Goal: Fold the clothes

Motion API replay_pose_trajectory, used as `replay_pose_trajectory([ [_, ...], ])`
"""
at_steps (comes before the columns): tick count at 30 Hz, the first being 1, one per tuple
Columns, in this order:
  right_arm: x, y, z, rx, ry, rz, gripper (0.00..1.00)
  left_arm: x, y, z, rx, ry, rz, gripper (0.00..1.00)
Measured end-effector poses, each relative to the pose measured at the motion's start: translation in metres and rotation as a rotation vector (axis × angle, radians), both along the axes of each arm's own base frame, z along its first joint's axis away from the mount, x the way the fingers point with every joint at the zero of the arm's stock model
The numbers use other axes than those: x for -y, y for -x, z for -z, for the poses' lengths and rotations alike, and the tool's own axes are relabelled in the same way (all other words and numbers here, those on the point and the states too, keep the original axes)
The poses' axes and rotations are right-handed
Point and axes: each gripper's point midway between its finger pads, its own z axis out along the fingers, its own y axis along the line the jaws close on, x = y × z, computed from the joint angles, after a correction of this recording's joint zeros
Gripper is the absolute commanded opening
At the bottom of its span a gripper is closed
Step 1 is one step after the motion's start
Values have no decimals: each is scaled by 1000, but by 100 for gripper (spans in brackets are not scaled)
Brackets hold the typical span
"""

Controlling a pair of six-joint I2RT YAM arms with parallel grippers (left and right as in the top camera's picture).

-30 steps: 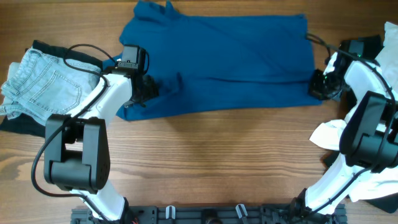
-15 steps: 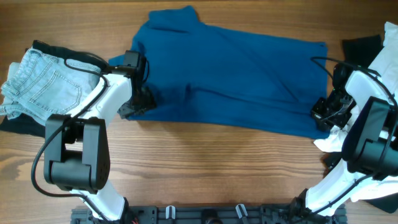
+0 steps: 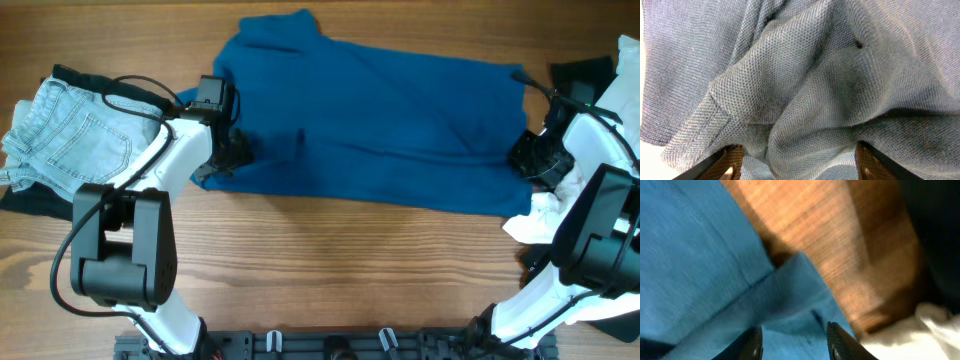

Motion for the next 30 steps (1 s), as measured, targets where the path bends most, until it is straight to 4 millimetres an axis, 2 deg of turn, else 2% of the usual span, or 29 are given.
replay_pose_trajectory([
  [8, 1, -40, -3, 178, -11, -17, 41, 0, 1, 0, -4, -1, 0, 72],
  [10, -1, -38, -2, 174, -23, -26, 41, 0, 1, 0, -5, 0, 0, 72],
  [12, -8, -29, 0, 135, -51, -53, 41, 0, 2, 0, -7, -1, 0, 72],
  [15, -16, -18, -7, 105, -82, -76, 44, -3, 0, -3, 5, -16, 11, 78],
  [17, -16, -20, -22, 136, -72, -82, 44, -4, -8, -17, 48, -27, 21, 80],
  [21, -21, -33, -80, 283, -46, -138, 44, -3, -45, -93, 299, -19, 22, 80],
  [23, -33, -33, -88, 290, -57, -187, 45, -5, -46, -102, 320, -18, 15, 80],
  [26, -58, -34, -86, 274, -83, -272, 45, -21, -32, -86, 241, -34, -21, 79],
  [30, -75, -36, -86, 268, -95, -318, 46, -41, -12, -54, 140, -47, -86, 79],
])
